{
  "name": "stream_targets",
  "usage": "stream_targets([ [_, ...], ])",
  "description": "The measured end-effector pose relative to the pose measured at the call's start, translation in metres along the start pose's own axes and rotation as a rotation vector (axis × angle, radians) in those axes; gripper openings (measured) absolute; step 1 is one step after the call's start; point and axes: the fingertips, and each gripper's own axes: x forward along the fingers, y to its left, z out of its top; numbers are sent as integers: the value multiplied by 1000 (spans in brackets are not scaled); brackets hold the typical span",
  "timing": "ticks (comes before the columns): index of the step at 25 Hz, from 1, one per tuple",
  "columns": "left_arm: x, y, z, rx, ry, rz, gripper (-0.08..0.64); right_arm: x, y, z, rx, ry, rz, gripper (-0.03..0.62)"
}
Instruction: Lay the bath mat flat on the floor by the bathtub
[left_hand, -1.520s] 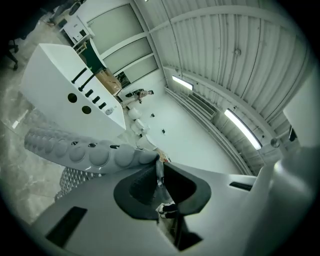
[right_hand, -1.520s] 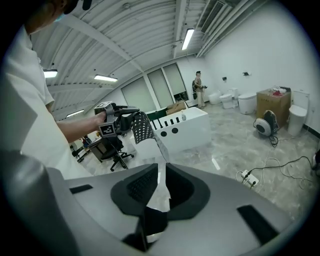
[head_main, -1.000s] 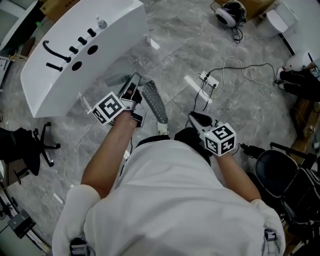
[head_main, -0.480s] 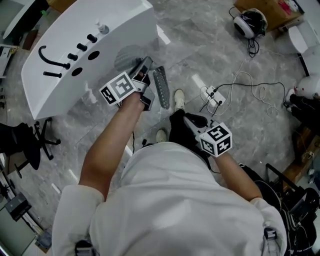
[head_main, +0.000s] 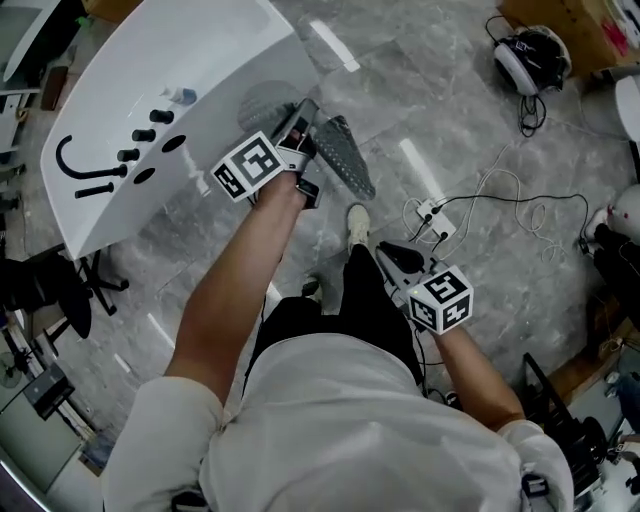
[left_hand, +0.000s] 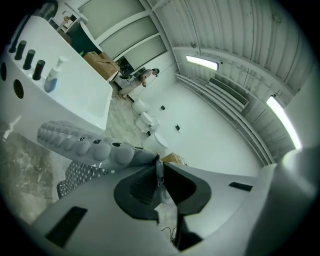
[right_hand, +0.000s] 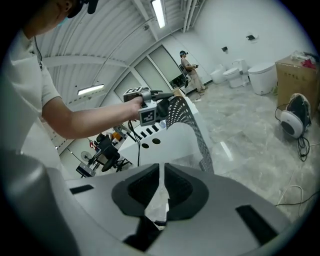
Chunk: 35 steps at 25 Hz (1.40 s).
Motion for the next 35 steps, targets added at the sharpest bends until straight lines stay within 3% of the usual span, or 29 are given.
stream_targets([
  [8,120,30,27,-67,-75,-69,49,29,-51,-6,79,64,22,43],
  [11,132,46,28,-63,-102,-100,49,44,-50,-16,92,98,59,43],
  [14,122,83,4,-75,-94,-83,49,59,-43,-33,99,139,101,43],
  [17,105,145,-36,-56,-46,-24,49,79,-37,-50,120,175,130,41],
  [20,88,232,-83,-12,43,85,48,101,-34,-63,124,216,155,40],
  [25,44,371,-146,22,186,269,48,129,-26,-87,43,317,191,40],
  [29,-6,452,-157,35,223,388,48,148,-26,-102,44,368,211,38],
  [35,-87,531,-135,105,263,468,49,195,-5,-113,5,413,253,37],
])
